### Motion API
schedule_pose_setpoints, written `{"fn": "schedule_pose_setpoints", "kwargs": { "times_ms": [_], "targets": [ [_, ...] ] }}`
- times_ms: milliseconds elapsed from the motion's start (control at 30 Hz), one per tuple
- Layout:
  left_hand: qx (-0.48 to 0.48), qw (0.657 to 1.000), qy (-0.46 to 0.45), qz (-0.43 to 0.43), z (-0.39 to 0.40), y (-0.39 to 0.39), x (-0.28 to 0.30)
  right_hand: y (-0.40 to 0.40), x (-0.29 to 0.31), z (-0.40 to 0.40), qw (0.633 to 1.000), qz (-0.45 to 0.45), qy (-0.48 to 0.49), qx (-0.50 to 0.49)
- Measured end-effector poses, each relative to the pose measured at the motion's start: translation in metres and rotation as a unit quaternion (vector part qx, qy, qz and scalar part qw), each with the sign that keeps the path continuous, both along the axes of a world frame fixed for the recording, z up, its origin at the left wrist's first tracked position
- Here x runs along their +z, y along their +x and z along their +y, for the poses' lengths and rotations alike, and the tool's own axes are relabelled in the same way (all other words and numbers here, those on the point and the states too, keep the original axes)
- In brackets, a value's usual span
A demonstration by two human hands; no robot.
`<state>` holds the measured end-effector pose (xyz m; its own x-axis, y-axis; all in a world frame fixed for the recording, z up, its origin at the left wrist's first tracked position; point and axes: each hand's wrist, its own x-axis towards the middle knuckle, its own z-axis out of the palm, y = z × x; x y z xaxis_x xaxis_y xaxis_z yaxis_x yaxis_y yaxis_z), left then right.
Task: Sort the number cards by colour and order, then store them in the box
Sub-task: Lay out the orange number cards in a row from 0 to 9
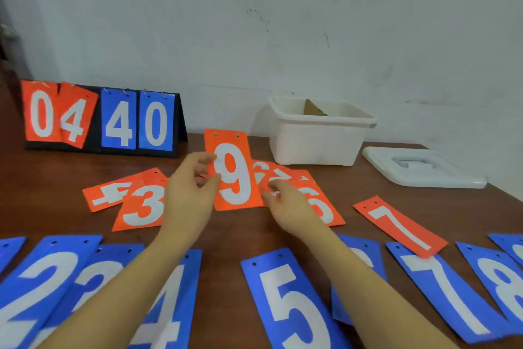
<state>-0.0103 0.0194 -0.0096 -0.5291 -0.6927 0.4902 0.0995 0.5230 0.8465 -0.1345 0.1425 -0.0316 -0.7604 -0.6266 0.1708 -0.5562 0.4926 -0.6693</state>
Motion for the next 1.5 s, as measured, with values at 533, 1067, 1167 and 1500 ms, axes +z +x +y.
{"fn": "schedule_pose_setpoints", "kwargs": {
  "times_ms": [533, 1067, 1167, 1500],
  "targets": [
    [0.061, 0.987, -0.1, -0.108, -0.038, 0.037, -0.016, 0.031, -0.002, -0.022, 0.942, 0.126, 0.301, -0.078],
    [0.002, 0.988, -0.065, -0.137, -0.044, 0.04, -0.025, 0.023, 0.01, -0.031, 0.952, 0.054, 0.301, 0.02],
    [0.012, 0.989, -0.074, -0.126, -0.043, 0.042, -0.024, 0.026, 0.005, -0.027, 0.974, 0.04, 0.222, 0.004],
    [0.002, 0.988, -0.134, -0.072, -0.014, 0.049, 0.013, 0.048, 0.04, 0.016, 0.945, 0.054, -0.313, -0.074]
  ]
}}
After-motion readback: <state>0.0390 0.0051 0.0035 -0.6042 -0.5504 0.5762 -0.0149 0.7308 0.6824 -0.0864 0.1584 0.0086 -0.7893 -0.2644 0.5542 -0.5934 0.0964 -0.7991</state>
